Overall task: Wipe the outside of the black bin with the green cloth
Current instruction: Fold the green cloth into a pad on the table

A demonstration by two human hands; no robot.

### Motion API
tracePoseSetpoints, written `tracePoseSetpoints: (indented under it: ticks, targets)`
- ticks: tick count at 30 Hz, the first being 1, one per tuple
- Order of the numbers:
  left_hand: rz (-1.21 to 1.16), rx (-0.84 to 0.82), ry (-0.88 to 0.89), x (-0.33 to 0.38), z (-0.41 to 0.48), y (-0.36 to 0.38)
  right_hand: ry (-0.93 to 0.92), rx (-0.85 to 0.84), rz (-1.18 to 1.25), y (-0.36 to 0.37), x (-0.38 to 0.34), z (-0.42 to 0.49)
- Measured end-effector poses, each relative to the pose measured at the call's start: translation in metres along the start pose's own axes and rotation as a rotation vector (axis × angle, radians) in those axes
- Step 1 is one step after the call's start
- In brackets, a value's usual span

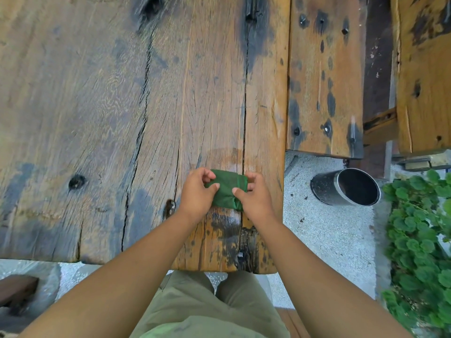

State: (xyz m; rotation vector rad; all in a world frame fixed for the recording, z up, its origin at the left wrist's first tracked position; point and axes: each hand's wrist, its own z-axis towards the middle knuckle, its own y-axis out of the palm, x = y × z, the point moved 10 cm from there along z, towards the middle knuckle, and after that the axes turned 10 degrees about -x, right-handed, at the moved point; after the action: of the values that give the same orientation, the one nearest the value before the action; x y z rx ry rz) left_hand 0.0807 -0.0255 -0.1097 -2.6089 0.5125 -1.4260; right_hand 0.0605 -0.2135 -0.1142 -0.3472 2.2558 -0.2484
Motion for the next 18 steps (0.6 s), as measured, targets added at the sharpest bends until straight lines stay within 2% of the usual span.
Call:
tracePoseSetpoints:
  ticks: [4,7,11,14,18]
  targets:
    - [0.007,0.016,-0.029,-0.008,0.006,-0.005,0.046,0.028,0.038,-0.004,0.008,0.006]
    - [0.005,0.014,-0.025,-0.008,0.011,-0.004,0.018,0.062,-0.056,-0.005,0.004,0.01]
    - [0.169,-0.043,0.031,-0.001,0.021,0.001,-0.046,0.107,-0.269,-0.009,-0.004,0.01]
    - [0.386,-0.17,0.09,0.005,0.029,0.006,-0.004,0.099,-0.276,-0.01,0.0,0.012]
    - [0.653,-0.312,0.138,0.008,0.037,0.013,-0.072,0.059,-0.384,-0.004,-0.01,0.011]
